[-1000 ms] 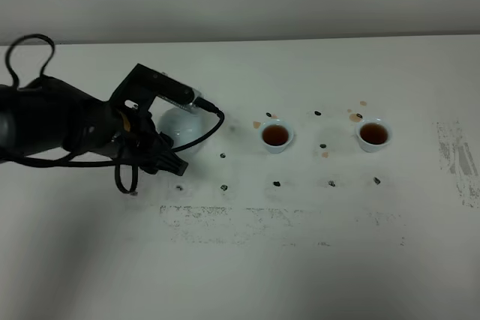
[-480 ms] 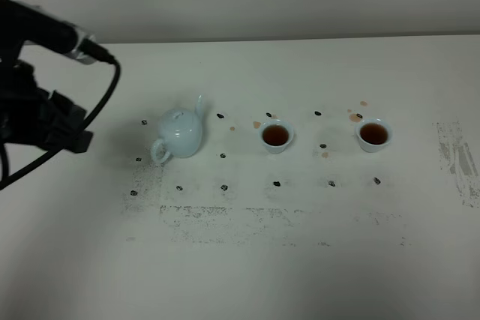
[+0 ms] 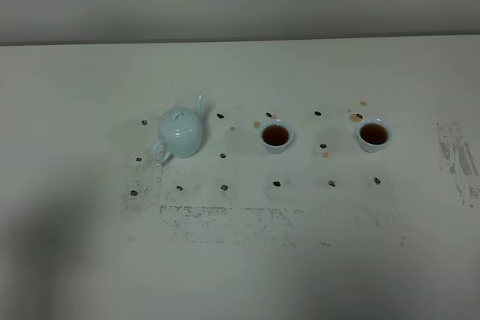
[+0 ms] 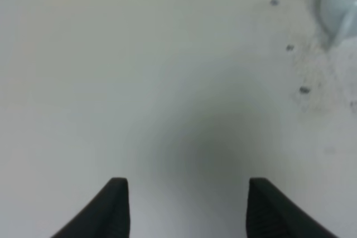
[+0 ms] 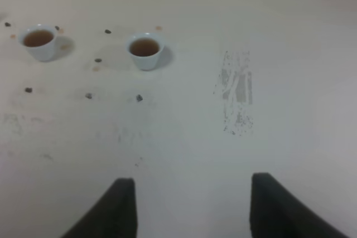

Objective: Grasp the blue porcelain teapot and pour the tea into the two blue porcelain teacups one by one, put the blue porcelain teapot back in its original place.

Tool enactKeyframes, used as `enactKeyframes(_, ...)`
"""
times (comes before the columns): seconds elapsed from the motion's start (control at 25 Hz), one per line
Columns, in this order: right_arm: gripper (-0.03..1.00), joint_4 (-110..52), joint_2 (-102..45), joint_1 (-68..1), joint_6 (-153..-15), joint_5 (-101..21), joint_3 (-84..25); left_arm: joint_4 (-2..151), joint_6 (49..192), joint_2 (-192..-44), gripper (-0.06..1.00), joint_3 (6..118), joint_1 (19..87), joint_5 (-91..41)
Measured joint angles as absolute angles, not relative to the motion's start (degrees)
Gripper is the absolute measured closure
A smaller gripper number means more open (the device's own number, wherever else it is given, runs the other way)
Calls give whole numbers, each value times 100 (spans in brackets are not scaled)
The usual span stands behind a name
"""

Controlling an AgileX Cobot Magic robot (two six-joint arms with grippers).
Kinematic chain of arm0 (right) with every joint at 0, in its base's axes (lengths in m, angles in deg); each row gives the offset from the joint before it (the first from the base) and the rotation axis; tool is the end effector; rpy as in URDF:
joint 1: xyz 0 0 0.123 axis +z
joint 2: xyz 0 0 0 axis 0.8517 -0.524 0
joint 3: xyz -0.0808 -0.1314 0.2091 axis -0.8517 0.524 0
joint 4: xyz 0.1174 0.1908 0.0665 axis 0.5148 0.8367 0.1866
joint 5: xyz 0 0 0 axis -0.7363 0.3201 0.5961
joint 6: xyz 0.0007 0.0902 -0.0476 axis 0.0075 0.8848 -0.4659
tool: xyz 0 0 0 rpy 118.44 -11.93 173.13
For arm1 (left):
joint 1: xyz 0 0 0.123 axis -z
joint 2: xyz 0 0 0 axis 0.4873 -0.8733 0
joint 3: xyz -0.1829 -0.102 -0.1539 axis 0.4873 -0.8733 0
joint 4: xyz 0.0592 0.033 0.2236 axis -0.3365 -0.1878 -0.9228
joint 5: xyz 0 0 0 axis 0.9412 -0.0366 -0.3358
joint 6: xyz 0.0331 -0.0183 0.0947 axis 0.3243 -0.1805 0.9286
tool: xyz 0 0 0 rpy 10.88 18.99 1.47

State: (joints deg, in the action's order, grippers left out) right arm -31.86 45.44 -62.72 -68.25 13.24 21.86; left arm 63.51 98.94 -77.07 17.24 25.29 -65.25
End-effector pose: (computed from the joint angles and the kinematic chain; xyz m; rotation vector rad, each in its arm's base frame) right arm 0.0120 0.0077 0.2630 -0.0561 2.0517 -0.0089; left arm 0.1124 0.0040 0.2858 0.1454 2.2039 0.1000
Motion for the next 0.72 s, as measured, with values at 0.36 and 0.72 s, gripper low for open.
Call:
enactKeyframes(0.36, 49, -3186, 4544, -6272, -6825, 1324, 2186, 6717, 9899, -6161, 49, 1269, 2044, -7563)
enactKeyframes(0.72, 49, -3186, 4544, -6272, -6825, 1324, 2186, 6920, 9893, -5686, 49, 1241, 2038, -8405)
